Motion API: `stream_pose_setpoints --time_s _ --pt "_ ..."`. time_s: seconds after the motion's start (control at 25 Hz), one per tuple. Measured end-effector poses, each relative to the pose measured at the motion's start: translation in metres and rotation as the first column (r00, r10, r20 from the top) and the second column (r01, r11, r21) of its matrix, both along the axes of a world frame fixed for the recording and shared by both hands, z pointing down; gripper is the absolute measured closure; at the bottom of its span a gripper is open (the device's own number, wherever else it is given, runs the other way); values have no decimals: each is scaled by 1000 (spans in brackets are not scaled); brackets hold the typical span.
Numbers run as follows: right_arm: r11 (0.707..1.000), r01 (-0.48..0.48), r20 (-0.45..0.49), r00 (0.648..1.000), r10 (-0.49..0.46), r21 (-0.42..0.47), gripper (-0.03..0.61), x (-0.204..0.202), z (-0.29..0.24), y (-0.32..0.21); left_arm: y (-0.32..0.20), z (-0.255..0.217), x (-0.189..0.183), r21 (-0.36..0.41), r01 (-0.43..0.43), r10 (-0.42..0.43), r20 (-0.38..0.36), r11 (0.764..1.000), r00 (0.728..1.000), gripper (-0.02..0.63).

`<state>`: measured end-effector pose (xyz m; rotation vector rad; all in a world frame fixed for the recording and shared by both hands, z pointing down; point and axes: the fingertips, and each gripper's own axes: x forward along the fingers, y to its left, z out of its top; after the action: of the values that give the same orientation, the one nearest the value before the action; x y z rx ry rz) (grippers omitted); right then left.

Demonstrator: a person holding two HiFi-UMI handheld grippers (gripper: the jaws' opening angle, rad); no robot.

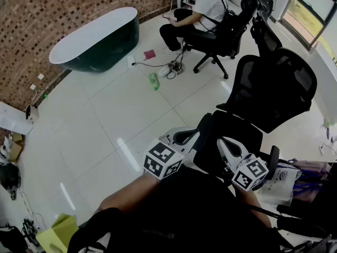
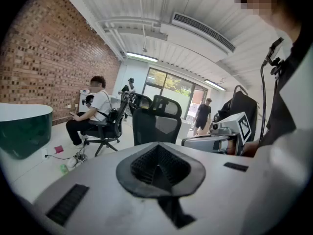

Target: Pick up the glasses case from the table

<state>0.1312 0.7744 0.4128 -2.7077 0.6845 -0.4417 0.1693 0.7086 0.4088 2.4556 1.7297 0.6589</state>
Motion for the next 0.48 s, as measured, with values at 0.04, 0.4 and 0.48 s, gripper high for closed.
stream_pose_setpoints --time_s 0.04,0.4,0.48 --pt "1000 24 0 1000 -24 -8 577 3 1 -13 -12 2 2 6 12 -12 0 1000 1000 607" --pt "973 225 7 974 -225 -49 577 38 10 -111 -108 16 27 17 173 -173 15 985 985 607" --pt "965 257 11 966 -257 -52 576 48 10 -131 -125 16 37 14 204 -204 16 979 979 607"
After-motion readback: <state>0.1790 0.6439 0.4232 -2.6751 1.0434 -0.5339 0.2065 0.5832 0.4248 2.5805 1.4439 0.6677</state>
